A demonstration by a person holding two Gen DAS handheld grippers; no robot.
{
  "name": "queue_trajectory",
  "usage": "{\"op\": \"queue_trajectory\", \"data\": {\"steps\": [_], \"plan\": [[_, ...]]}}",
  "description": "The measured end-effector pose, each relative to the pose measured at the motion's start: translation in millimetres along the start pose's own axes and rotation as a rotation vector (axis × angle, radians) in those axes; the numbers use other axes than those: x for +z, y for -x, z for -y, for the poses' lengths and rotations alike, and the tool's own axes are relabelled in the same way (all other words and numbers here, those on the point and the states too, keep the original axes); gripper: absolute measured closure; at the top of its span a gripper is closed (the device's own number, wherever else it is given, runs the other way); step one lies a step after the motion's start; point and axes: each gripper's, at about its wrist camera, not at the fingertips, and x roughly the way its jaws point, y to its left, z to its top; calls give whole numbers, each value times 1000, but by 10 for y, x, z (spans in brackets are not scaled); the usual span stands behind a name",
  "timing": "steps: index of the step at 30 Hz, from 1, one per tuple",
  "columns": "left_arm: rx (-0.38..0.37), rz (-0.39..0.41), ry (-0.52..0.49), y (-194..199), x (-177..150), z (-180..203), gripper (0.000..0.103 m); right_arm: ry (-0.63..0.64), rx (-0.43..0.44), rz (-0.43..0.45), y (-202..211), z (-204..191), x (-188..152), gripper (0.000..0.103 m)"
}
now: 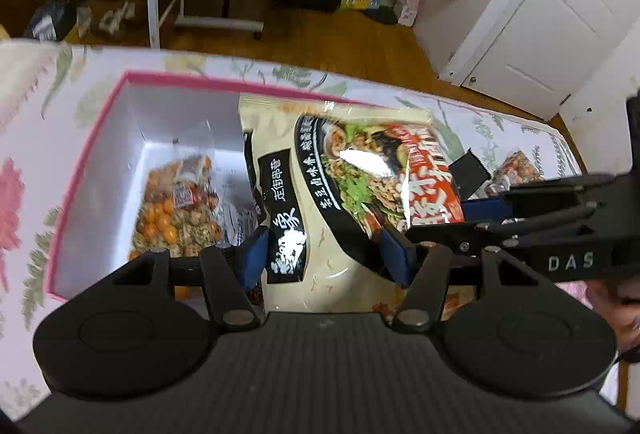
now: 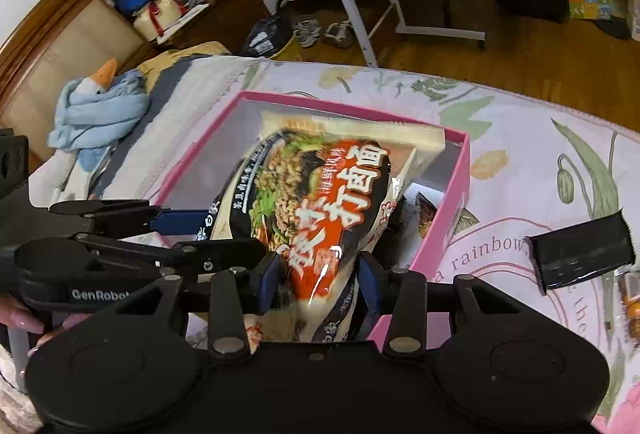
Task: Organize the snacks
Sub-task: 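Carry the noodle bag into the pink box and release it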
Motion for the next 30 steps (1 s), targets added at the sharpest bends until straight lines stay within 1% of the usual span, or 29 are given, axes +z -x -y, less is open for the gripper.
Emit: {"op": "queue_trajectory", "data": {"steps": [4, 7, 9, 12, 14, 16, 18, 19, 22, 24, 25, 27, 28, 29, 30], "plan": [[-3, -31, 18, -208, -22, -63, 45, -35, 2, -1, -159, 88, -96, 55], [-4, -21, 8, -230, -92, -50, 45, 11, -19, 27, -164, 42, -155, 55], [4, -15, -4, -271, -92, -55, 45, 33, -31, 24, -214, 27, -139, 55], [-2, -24, 14, -347, -58, -103, 45, 38, -46, 25, -259, 36, -110, 55], [-11, -29, 21, -411, -49, -139, 45, 64, -69, 36, -278, 9, -120, 55], [-7, -43, 23, -476, -71, -163, 45, 132, -102, 38, -309, -61, -165, 55], [8, -32, 14, -471, -108, -134, 45, 230, -158, 51, -311, -190, -251, 51], [22, -23, -2, -457, -123, -103, 45, 267, -173, 65, -283, -226, -286, 50], [76, -4, -59, -427, -185, 7, 45, 337, -170, 118, -160, -255, -437, 51], [98, 9, -76, -441, -223, 63, 45, 371, -155, 113, -143, -245, -503, 61], [103, 9, -79, -450, -224, 75, 45, 382, -157, 105, -154, -243, -513, 63], [136, 10, -88, -469, -233, 121, 45, 396, -163, 91, -200, -255, -522, 73], [170, 2, -106, -498, -236, 158, 45, 409, -172, 81, -242, -268, -529, 76], [203, -4, -128, -531, -249, 202, 45, 443, -196, 77, -301, -313, -549, 81], [224, -6, -145, -553, -265, 239, 45, 484, -227, 75, -360, -370, -575, 80]]}}
